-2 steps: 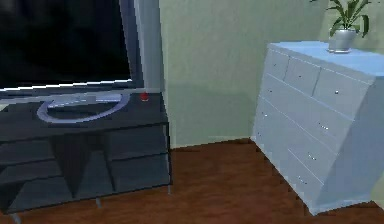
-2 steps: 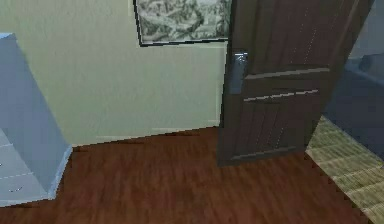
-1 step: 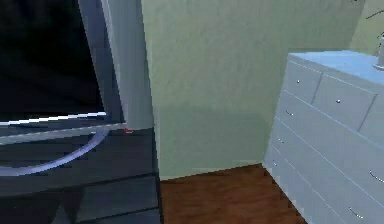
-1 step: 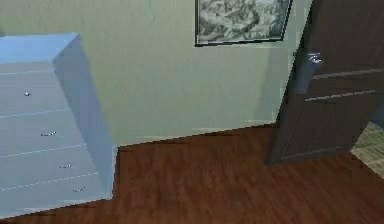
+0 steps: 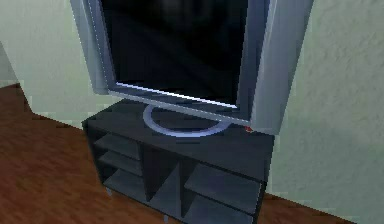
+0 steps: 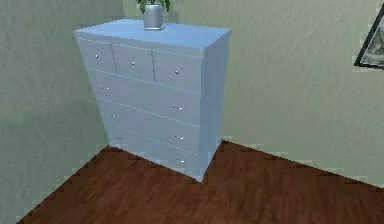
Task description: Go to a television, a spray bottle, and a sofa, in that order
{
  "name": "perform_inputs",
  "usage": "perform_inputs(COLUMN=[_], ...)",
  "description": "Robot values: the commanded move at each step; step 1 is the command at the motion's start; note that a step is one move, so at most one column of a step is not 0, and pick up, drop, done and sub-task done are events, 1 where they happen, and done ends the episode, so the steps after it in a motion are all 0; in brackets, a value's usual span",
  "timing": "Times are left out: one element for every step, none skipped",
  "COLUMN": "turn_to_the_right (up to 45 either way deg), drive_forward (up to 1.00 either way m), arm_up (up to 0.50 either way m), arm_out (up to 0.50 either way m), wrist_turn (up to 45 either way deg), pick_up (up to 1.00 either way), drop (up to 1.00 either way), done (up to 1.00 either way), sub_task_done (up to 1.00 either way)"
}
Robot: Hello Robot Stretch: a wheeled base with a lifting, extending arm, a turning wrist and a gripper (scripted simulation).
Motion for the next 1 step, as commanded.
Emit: perform_inputs(turn_to_the_right=[0.0], drive_forward=[0.00], arm_up=[0.00], arm_out=[0.00], wrist_turn=[0.0], pick_up=[0.00], drop=[0.00], done=[0.00], sub_task_done=[1.00])
